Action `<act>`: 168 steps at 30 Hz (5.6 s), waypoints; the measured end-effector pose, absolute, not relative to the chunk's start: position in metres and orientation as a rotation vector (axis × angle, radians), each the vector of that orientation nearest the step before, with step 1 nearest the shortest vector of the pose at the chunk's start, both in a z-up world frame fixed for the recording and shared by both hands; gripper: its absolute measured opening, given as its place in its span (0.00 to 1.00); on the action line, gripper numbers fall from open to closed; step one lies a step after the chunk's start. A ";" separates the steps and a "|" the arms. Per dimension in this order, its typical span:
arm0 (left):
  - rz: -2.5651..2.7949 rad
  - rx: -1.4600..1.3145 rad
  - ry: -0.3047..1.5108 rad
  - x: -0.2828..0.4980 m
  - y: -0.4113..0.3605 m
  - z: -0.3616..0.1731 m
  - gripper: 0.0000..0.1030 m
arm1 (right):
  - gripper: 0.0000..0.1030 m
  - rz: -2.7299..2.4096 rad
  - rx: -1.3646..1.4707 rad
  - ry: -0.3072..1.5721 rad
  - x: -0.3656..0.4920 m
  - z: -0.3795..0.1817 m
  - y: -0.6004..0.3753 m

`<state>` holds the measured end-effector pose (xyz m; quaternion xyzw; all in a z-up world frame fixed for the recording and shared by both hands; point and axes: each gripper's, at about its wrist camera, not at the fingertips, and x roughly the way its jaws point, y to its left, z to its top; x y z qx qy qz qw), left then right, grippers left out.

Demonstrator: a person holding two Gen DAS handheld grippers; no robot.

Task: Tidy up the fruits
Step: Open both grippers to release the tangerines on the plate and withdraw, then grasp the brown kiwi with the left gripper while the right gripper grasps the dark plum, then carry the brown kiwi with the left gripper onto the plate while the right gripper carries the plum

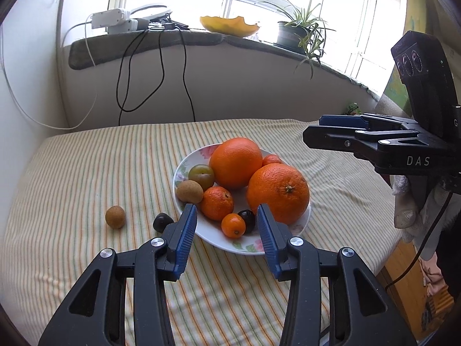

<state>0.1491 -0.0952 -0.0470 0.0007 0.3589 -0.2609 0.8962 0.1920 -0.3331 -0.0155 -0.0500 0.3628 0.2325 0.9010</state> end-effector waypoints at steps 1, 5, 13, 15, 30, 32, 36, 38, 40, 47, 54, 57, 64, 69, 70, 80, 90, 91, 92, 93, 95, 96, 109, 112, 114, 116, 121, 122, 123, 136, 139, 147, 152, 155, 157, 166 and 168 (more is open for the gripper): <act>-0.539 0.001 0.741 0.149 -0.094 -0.046 0.42 | 0.69 0.483 -0.105 0.747 0.190 -0.015 -0.332; -0.528 0.001 0.735 0.146 -0.088 -0.045 0.42 | 0.69 0.489 -0.119 0.734 0.182 -0.011 -0.325; -0.502 -0.006 0.721 0.141 -0.072 -0.041 0.49 | 0.69 0.508 -0.105 0.713 0.168 -0.007 -0.314; -0.489 0.001 0.714 0.139 -0.065 -0.042 0.49 | 0.69 0.516 -0.103 0.705 0.162 -0.006 -0.311; -0.416 0.040 0.738 0.138 -0.005 -0.059 0.48 | 0.69 0.677 -0.263 0.702 0.128 -0.021 -0.250; -0.420 0.034 0.745 0.142 -0.001 -0.061 0.48 | 0.65 0.702 -0.307 0.706 0.129 -0.023 -0.240; -0.434 0.033 0.763 0.151 0.002 -0.066 0.44 | 0.49 0.757 -0.398 0.746 0.143 -0.029 -0.222; -0.444 0.019 0.776 0.157 0.004 -0.069 0.41 | 0.48 0.785 -0.458 0.772 0.150 -0.034 -0.211; -0.450 0.013 0.787 0.163 0.005 -0.072 0.40 | 0.48 0.809 -0.518 0.793 0.157 -0.038 -0.201; -0.468 -0.026 0.822 0.187 0.009 -0.082 0.35 | 0.43 0.866 -0.683 0.839 0.181 -0.051 -0.172; -0.486 -0.047 0.858 0.206 0.011 -0.093 0.34 | 0.41 0.908 -0.864 0.890 0.196 -0.075 -0.147; -0.495 -0.047 0.868 0.213 0.009 -0.097 0.34 | 0.41 0.911 -0.915 0.910 0.205 -0.082 -0.139; -0.513 -0.064 0.881 0.220 0.009 -0.104 0.34 | 0.40 0.922 -0.988 0.944 0.216 -0.095 -0.130; -0.522 -0.078 0.886 0.223 0.008 -0.106 0.34 | 0.37 0.914 -1.027 0.958 0.222 -0.101 -0.125; -0.525 -0.077 0.888 0.224 0.007 -0.106 0.34 | 0.35 0.913 -1.032 0.962 0.221 -0.103 -0.125; -0.528 -0.080 0.910 0.230 0.006 -0.110 0.34 | 0.30 0.906 -1.073 0.978 0.228 -0.111 -0.117; -0.519 -0.076 0.917 0.236 0.002 -0.114 0.24 | 0.22 0.897 -1.081 0.985 0.234 -0.117 -0.107; -0.517 -0.073 0.917 0.236 0.001 -0.114 0.23 | 0.22 0.895 -1.080 0.984 0.235 -0.118 -0.108; -0.516 -0.073 0.915 0.236 0.001 -0.114 0.23 | 0.22 0.895 -1.083 0.982 0.235 -0.118 -0.108; -0.516 -0.075 0.914 0.236 0.001 -0.114 0.23 | 0.21 0.894 -1.086 0.979 0.235 -0.118 -0.108; -0.514 -0.077 0.913 0.236 0.001 -0.115 0.23 | 0.21 0.889 -1.082 0.977 0.236 -0.117 -0.110; -0.513 -0.078 0.913 0.236 0.002 -0.114 0.23 | 0.21 0.889 -1.077 0.977 0.237 -0.116 -0.111; -0.462 -0.089 0.882 0.223 0.017 -0.104 0.23 | 0.21 0.882 -0.979 0.957 0.235 -0.108 -0.117; -0.448 -0.084 0.871 0.218 0.021 -0.100 0.23 | 0.20 0.886 -0.944 0.941 0.233 -0.102 -0.117; -0.442 -0.082 0.865 0.215 0.022 -0.097 0.23 | 0.20 0.878 -0.911 0.938 0.231 -0.098 -0.117; -0.436 -0.080 0.857 0.212 0.024 -0.095 0.23 | 0.20 0.881 -0.881 0.934 0.230 -0.093 -0.119; -0.432 -0.073 0.840 0.205 0.025 -0.087 0.23 | 0.20 0.878 -0.792 0.908 0.223 -0.076 -0.128; -0.431 -0.074 0.837 0.203 0.025 -0.085 0.23 | 0.20 0.882 -0.768 0.904 0.222 -0.071 -0.130; -0.430 -0.073 0.834 0.201 0.025 -0.083 0.23 | 0.20 0.884 -0.742 0.897 0.220 -0.067 -0.133; -0.451 -0.072 0.799 0.184 0.007 -0.066 0.23 | 0.20 0.836 -0.482 0.820 0.201 -0.026 -0.193; -0.466 -0.070 0.790 0.181 -0.002 -0.062 0.23 | 0.20 0.813 -0.413 0.802 0.200 -0.019 -0.214; -0.522 -0.070 0.770 0.172 -0.031 -0.055 0.23 | 0.20 0.698 -0.278 0.784 0.202 -0.009 -0.273; -0.558 -0.056 0.767 0.169 -0.053 -0.053 0.23 | 0.20 0.633 -0.240 0.798 0.207 -0.013 -0.301; -0.573 -0.050 0.764 0.170 -0.064 -0.052 0.23 | 0.20 0.599 -0.209 0.811 0.213 -0.017 -0.317; -0.583 -0.051 0.763 0.172 -0.071 -0.051 0.23 | 0.20 0.585 -0.186 0.815 0.215 -0.019 -0.327; -0.607 -0.034 0.769 0.183 -0.096 -0.052 0.23 | 0.20 0.551 -0.126 0.847 0.214 -0.037 -0.357; -0.610 -0.030 0.773 0.186 -0.099 -0.053 0.23 | 0.20 0.552 -0.109 0.858 0.214 -0.043 -0.362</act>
